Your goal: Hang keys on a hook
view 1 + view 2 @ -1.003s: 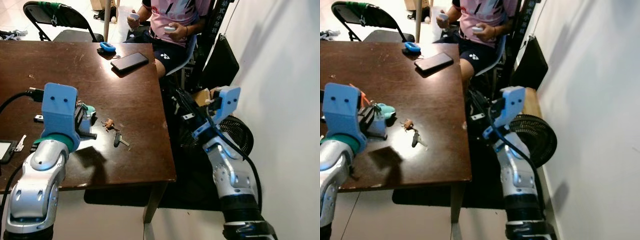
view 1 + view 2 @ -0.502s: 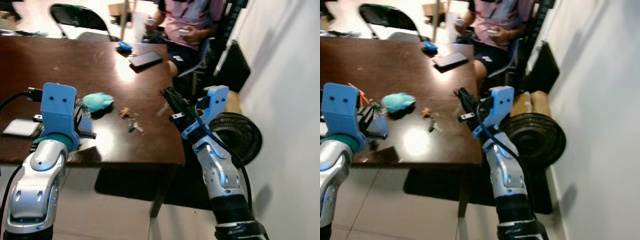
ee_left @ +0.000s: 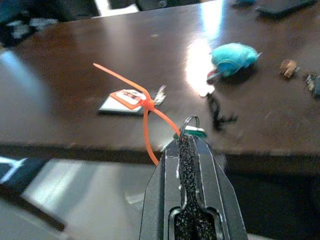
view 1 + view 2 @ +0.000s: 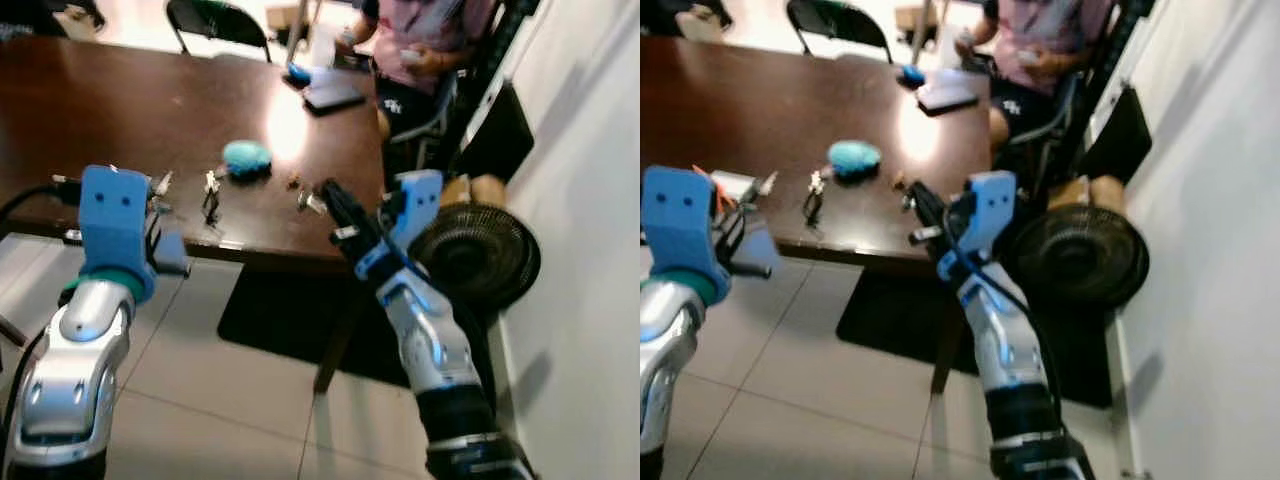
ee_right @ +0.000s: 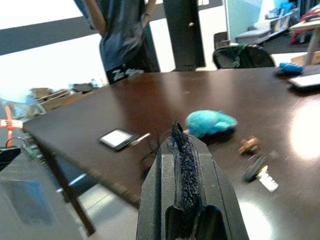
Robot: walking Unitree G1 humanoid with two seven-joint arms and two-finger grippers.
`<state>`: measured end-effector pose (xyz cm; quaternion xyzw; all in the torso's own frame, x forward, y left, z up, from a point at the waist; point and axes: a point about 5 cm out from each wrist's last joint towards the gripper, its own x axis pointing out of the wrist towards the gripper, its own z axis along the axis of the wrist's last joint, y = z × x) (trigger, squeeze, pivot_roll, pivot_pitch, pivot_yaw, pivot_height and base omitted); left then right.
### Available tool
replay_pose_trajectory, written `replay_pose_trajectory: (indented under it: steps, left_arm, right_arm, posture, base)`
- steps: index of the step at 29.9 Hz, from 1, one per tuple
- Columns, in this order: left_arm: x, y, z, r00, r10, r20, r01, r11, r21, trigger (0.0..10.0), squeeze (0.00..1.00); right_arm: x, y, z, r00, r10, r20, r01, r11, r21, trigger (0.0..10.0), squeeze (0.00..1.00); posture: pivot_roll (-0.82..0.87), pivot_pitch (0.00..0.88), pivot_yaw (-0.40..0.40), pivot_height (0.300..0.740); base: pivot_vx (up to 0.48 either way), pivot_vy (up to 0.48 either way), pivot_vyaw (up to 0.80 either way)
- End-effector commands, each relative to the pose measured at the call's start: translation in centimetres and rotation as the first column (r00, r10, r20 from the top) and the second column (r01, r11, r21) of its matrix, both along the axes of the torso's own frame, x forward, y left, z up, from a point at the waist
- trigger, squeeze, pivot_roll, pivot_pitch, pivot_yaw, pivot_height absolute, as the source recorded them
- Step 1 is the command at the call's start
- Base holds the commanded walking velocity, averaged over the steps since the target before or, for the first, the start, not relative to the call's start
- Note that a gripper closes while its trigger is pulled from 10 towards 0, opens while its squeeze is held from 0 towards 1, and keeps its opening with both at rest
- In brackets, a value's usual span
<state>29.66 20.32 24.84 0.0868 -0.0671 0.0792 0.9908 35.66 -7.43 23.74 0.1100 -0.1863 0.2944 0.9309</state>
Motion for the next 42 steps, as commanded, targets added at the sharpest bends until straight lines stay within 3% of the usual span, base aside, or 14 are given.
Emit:
replay_pose_trajectory:
  steps: [1, 18, 29, 32, 33, 35, 36, 39, 41, 42]
  left_arm:
    - [-0.1, -0.1, -0.3, 1.000, -0.002, -0.008, 0.002, 1.000, 0.000, 10.0, 0.00]
    - [0.7, -1.6, 0.1, 0.998, -0.066, -0.014, 0.066, 0.998, 0.020, 10.0, 0.00]
    - [2.0, -3.9, 1.9, 0.984, -0.164, 0.067, 0.159, 0.984, 0.082, 10.0, 0.00]
    - [2.6, -5.9, 2.0, 0.957, -0.273, 0.093, 0.269, 0.961, 0.062, 10.0, 0.00]
    - [2.6, -5.9, 2.0, 0.957, -0.273, 0.093, 0.269, 0.961, 0.062, 10.0, 0.00]
    - [3.1, -6.9, 1.8, 0.947, -0.310, 0.089, 0.306, 0.951, 0.049, 10.0, 0.00]
    - [3.1, -6.9, 1.8, 0.947, -0.310, 0.089, 0.306, 0.951, 0.049, 10.0, 0.00]
    - [3.7, -7.7, 1.5, 0.939, -0.333, 0.080, 0.331, 0.943, 0.046, 10.0, 0.00]
    - [3.7, -7.7, 1.5, 0.939, -0.333, 0.080, 0.331, 0.943, 0.046, 10.0, 0.00]
    - [3.9, -7.9, 1.5, 0.936, -0.342, 0.077, 0.340, 0.939, 0.045, 10.0, 0.00]
  right_arm:
    - [0.1, -0.5, -0.6, 1.000, -0.026, 0.008, 0.026, 0.999, -0.033, 10.0, 0.00]
    - [0.7, -1.6, -0.3, 0.994, -0.095, 0.048, 0.099, 0.992, -0.080, 10.0, 0.00]
    - [1.0, -1.9, 0.0, 0.990, -0.122, 0.065, 0.127, 0.989, -0.076, 10.0, 0.00]
    - [1.2, -3.4, 0.7, 0.977, -0.193, 0.088, 0.200, 0.977, -0.073, 10.0, 0.00]
    - [1.2, -3.4, 0.7, 0.977, -0.193, 0.088, 0.200, 0.977, -0.073, 10.0, 0.00]
    - [1.5, -5.7, 0.7, 0.956, -0.283, 0.084, 0.289, 0.954, -0.075, 10.0, 0.00]
    - [1.5, -5.7, 0.7, 0.956, -0.283, 0.084, 0.289, 0.954, -0.075, 10.0, 0.00]
    - [1.6, -8.0, 0.5, 0.922, -0.380, 0.078, 0.385, 0.920, -0.077, 10.0, 0.00]
    - [1.6, -8.0, 0.5, 0.922, -0.380, 0.078, 0.385, 0.920, -0.077, 10.0, 0.00]
    - [1.6, -8.8, 0.5, 0.909, -0.411, 0.075, 0.416, 0.906, -0.077, 10.0, 0.00]
  posture:
    - [0.20, 0.094, 0.037, 0.740]
    - [0.20, 0.094, 0.044, 0.740]
    - [0.19, 0.089, 0.054, 0.740]
    - [0.15, 0.083, 0.072, 0.740]
    - [0.15, 0.083, 0.072, 0.740]
    - [0.13, 0.080, 0.091, 0.740]
    - [0.13, 0.080, 0.091, 0.740]
    - [0.10, 0.076, 0.105, 0.740]
    - [0.10, 0.076, 0.105, 0.740]
    - [0.09, 0.075, 0.111, 0.740]
  base:
    - [-0.345, 0.000, 0.00]
    - [-0.108, 0.000, 0.69]
    - [0.000, 0.000, 0.79]
    - [0.000, 0.000, 0.79]
    - [0.000, 0.000, 0.79]
    - [0.000, 0.000, 0.78]
    - [0.000, 0.000, 0.78]
    - [0.000, 0.000, 0.78]
    - [0.000, 0.000, 0.78]
    - [0.000, 0.000, 0.78]
